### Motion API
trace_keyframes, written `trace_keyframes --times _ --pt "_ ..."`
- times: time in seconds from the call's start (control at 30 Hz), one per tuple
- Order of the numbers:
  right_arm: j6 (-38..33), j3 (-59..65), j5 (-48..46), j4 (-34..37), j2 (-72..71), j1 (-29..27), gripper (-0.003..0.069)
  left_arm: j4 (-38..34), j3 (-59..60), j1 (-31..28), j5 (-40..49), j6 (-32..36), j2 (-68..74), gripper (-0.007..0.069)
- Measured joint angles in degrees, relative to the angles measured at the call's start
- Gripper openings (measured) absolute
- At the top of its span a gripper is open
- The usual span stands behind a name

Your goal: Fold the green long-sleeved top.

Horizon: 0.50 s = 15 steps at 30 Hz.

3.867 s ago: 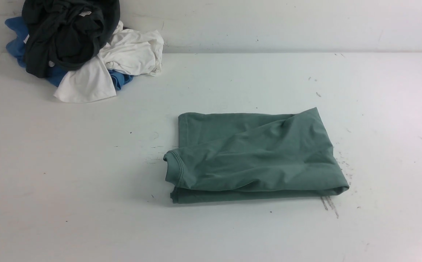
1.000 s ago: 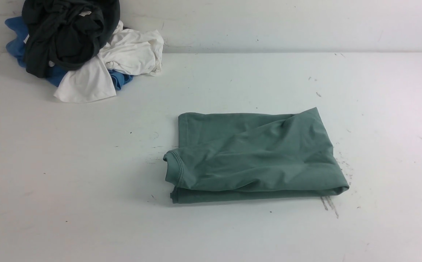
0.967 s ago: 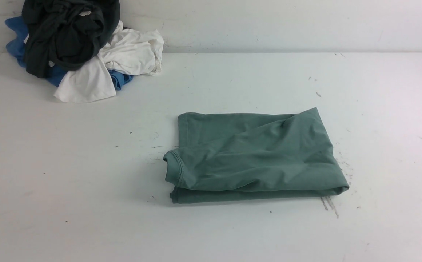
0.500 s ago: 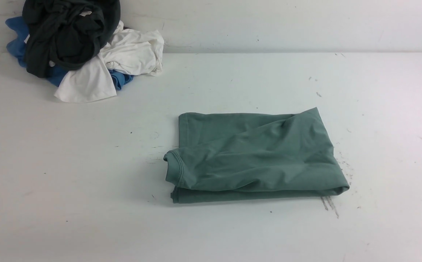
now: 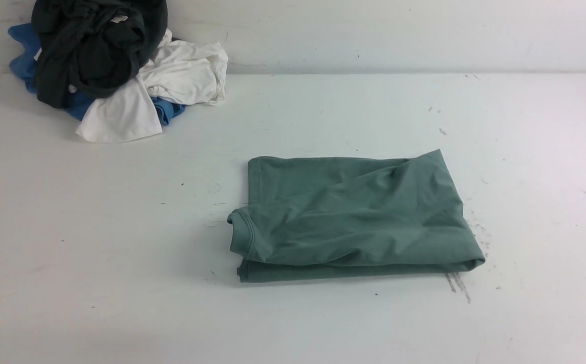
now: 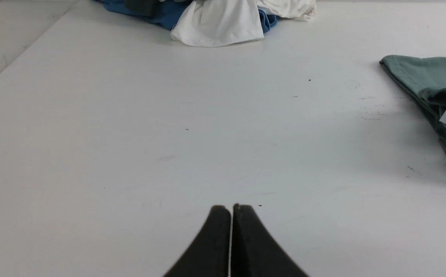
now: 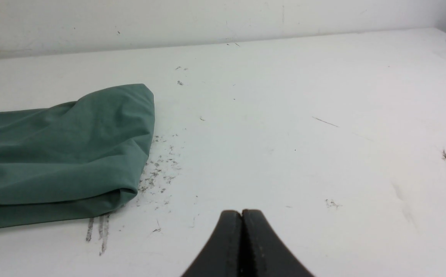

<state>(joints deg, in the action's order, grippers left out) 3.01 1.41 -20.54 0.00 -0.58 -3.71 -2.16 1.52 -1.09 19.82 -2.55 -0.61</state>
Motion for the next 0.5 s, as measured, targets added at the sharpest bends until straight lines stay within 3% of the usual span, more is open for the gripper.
trace_keyframes --times 0.5 --pt "0.0 0.0 0.0 0.0 0.0 0.0 -0.0014 -0.2 -0.1 0.0 0.5 0.0 0.0 -0.0007"
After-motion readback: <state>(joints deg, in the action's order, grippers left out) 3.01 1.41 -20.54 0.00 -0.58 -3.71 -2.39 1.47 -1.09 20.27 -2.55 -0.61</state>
